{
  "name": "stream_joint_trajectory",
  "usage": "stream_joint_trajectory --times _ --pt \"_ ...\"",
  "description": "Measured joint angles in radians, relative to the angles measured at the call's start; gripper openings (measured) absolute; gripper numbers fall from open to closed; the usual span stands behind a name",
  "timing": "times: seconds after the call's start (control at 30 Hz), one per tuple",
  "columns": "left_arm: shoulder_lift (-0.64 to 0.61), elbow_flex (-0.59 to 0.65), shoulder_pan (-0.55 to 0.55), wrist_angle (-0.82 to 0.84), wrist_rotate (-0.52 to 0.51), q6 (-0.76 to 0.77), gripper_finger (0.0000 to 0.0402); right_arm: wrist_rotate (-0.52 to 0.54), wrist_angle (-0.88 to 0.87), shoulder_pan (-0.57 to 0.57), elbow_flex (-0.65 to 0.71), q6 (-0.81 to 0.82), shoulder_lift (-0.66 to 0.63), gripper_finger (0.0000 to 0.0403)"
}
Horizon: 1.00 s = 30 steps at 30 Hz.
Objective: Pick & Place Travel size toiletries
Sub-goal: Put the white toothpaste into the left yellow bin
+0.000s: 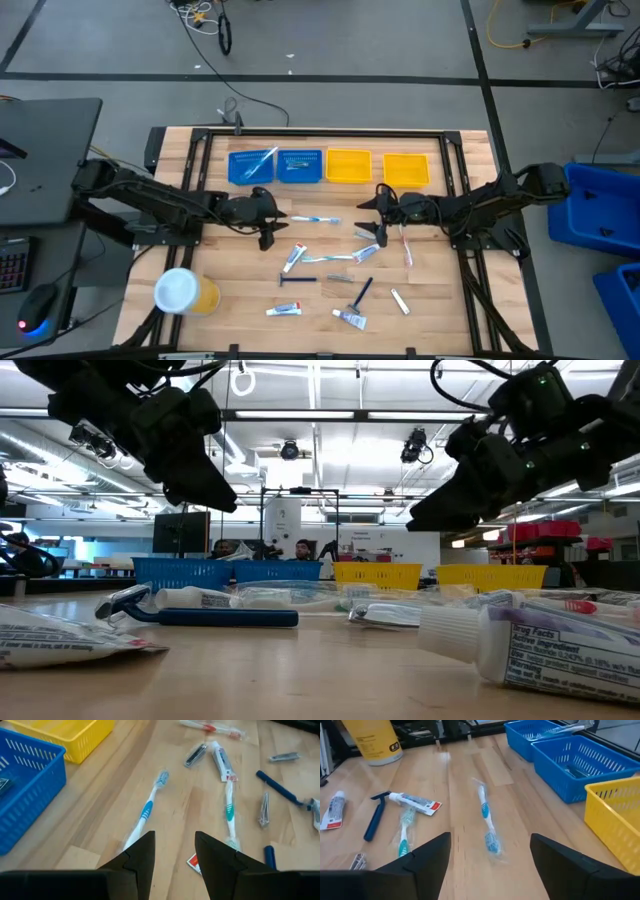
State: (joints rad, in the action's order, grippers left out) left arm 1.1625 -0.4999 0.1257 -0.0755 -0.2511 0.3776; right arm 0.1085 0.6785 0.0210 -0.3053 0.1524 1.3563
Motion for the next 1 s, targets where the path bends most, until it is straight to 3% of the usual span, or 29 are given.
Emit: stream_joint_trajectory --times 0.17,0.43,0.57,0.63,0.83,1.0 --pt "0.000 0.000 0.000 -0.001 -0.015 -0.020 0.0146 0.003 -0.111 0.057 -0.078 -0.011 0.000 0.0262" --pt "0.000 0.000 -0.001 -0.006 -0.141 -0.042 0.0146 0.000 -0.752 0.182 -0.291 0.141 0.000 0.0246" --pt "0.000 0.000 0.000 -0.006 -0.172 -0.071 0.0146 0.039 -0.970 0.235 -0.356 0.253 0.000 0.0240" --pt "0.000 0.000 -0.001 -0.006 -0.182 -0.082 0.0146 0.046 -0.965 0.262 -0.359 0.251 0.000 0.0237" --pt "0.000 0.000 -0.001 -0.007 -0.182 -0.112 0.0146 0.048 -0.857 0.330 -0.309 0.044 0.026 0.0232" --pt "0.000 0.000 -0.001 -0.010 -0.180 -0.092 0.0146 0.128 -0.856 0.316 -0.285 0.026 0.081 0.0239"
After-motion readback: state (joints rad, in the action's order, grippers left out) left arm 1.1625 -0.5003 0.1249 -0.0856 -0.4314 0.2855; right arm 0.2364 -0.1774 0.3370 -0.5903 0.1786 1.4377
